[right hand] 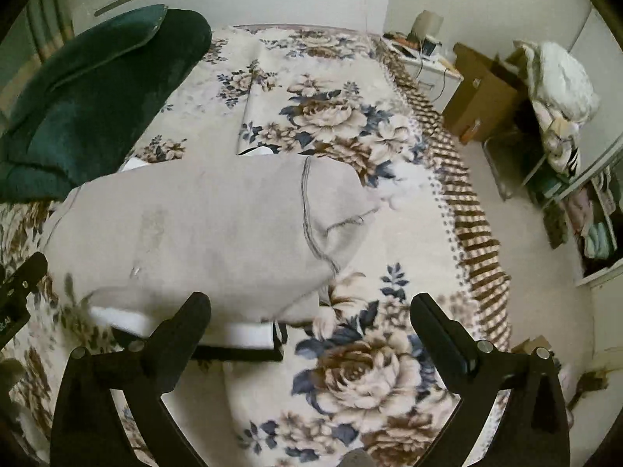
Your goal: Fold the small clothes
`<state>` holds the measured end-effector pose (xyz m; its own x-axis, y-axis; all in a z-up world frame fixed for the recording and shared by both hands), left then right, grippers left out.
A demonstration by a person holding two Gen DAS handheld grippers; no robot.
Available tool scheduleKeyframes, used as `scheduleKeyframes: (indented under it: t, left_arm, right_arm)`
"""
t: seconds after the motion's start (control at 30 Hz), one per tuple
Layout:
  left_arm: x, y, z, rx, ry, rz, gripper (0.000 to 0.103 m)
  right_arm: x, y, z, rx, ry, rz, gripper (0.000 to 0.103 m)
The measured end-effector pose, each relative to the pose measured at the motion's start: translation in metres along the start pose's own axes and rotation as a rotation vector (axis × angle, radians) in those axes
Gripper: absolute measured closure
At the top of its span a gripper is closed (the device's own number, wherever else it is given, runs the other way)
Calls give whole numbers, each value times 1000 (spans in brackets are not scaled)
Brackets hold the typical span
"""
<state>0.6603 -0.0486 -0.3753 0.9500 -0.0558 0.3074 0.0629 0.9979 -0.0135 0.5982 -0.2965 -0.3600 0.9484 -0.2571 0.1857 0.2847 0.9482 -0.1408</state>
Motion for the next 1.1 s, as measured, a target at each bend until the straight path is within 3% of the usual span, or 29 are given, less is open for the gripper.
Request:
scheduleKeyframes:
  t: [0.2, 0.8, 1.1]
  left_arm:
    - [-25, -1, 57, 18, -38, -4, 0]
    - [-141, -10, 267, -6, -192, -20, 0]
    - [-193, -13, 335, -15, -238, -25, 0]
  right_arm:
    - [-39, -13, 65, -41, -86, -12, 0]
    - [-196, -58, 305, -14, -346, -14, 0]
    - [-277, -86, 393, 19, -444, -14, 0]
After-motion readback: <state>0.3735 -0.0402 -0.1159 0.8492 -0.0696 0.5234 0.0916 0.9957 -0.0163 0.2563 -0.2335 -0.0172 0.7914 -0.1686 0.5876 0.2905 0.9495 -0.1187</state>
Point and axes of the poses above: each gripper's, at about its wrist camera, not at the fingertips, and z roughly against the way its jaws point, y to its left, x to its top, the point moved 5 cm from there along -z, roughly the way its jaws point, and after that the axes turned 14 degrees about y, right-handed, at the moved point
